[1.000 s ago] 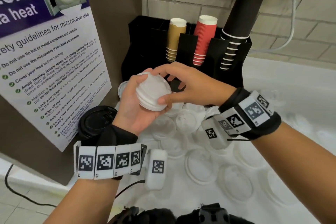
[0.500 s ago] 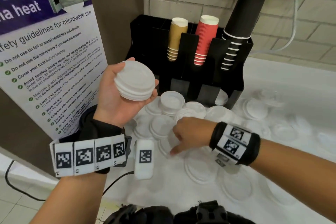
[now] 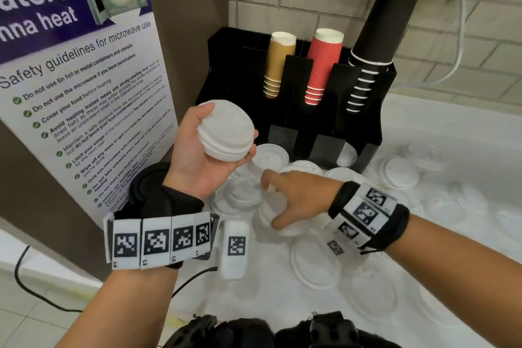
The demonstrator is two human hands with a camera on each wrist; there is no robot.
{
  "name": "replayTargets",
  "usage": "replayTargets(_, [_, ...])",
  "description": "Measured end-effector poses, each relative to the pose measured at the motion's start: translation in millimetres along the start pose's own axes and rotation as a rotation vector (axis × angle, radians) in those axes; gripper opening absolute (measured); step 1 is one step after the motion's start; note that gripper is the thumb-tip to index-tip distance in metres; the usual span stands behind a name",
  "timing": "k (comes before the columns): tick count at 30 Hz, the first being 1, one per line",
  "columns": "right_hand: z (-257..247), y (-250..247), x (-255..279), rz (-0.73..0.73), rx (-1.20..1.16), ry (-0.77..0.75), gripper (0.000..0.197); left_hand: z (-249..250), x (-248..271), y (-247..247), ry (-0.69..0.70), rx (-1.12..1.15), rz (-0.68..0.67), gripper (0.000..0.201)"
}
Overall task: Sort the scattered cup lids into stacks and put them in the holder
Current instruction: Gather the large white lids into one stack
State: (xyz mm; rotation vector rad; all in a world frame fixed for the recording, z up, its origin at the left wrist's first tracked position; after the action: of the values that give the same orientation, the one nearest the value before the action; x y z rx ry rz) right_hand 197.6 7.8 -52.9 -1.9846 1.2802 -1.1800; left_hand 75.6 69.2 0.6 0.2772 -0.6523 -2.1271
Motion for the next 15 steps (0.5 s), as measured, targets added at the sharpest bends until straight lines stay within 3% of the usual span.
replayTargets(3, [3.3, -36.3, 12.2, 0.047, -0.129, 0.000, 0.063, -5.8, -1.4, 0.3, -0.014, -0.005, 0.031, 0.043])
replayTargets(6, [5.5, -76.4, 27.3, 0.225, -0.268, -0.043, 0.052, -10.6, -2.3, 3.2, -0.024, -0.002, 0.033, 0.038])
replayTargets(9, [-1.8, -107.5, 42.4, 0.456, -0.487, -0.174, 0.045, -14.8, -3.7, 8.5, -0.039, 0.005, 0.027, 0.035])
replayTargets(11, [-14.8, -115.2, 48.7, 0.529, -0.605, -0.293, 0.045, -18.9, -4.8, 13.4, -0.063, -0.009, 0.005, 0.034])
replayTargets(13, [-29.2, -114.7, 52.0, 0.553, -0.655, -0.390, 0.047, -21.4, -5.8, 19.2, -0.077, -0.034, -0.035, 0.043])
replayTargets(15, [-41.2, -111.9, 52.6, 0.569, -0.628, -0.448, 0.049, -22.4, -6.3, 25.8, -0.079, -0.050, -0.091, 0.068])
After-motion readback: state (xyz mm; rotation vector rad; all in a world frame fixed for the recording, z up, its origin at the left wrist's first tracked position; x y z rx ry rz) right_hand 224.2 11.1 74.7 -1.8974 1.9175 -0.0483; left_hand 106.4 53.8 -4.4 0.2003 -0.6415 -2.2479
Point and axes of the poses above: each hand's wrist, its own x-axis away from the middle knuckle, its own y-axis out of the palm, z = x × y, the point moved 7 cm from there along -x, towards the middle knuckle, and after that the axes turned 15 degrees about -x, right-handed, at the moved point
